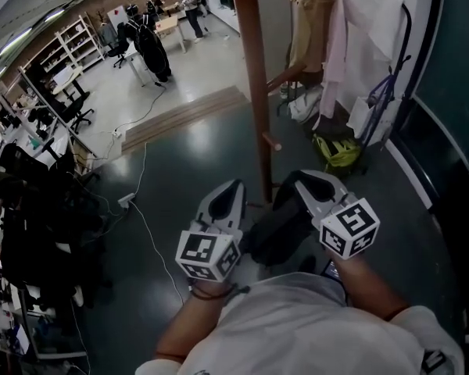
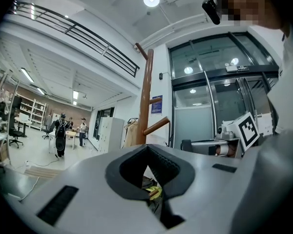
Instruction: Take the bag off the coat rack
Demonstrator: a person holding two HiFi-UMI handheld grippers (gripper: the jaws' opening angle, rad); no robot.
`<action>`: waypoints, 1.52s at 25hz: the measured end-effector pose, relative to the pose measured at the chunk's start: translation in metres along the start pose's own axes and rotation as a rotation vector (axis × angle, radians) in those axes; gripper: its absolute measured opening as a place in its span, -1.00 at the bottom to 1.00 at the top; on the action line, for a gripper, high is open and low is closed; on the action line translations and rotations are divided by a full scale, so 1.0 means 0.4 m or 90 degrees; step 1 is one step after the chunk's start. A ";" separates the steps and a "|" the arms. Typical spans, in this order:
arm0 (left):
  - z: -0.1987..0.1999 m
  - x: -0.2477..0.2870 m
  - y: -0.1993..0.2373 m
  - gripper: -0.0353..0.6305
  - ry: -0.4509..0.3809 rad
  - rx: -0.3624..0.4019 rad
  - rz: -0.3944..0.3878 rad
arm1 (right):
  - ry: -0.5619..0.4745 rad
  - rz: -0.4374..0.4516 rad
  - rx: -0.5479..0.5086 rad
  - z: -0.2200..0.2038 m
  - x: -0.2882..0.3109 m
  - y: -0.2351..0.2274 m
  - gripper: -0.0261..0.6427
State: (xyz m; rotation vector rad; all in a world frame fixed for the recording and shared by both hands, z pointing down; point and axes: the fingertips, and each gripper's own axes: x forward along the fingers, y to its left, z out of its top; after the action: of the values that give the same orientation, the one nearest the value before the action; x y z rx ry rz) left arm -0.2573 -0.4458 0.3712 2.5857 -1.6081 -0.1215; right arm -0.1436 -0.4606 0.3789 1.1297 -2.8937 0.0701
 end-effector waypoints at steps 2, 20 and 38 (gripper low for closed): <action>-0.017 0.003 -0.004 -0.88 0.006 -0.006 -0.003 | 0.004 -0.004 0.003 -0.022 -0.002 -0.003 -0.85; -0.094 -0.083 -0.173 -0.88 0.011 -0.002 0.033 | -0.003 0.009 0.005 -0.094 -0.190 0.016 -0.85; -0.097 -0.406 -0.578 -0.88 -0.027 -0.007 0.142 | -0.004 0.064 0.003 -0.081 -0.651 0.175 -0.85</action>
State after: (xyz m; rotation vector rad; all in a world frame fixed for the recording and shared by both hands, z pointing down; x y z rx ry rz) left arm -0.1187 -0.1968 0.3846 2.3905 -1.8906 -0.1675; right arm 0.0010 -0.2313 0.3966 0.9857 -2.9561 0.0756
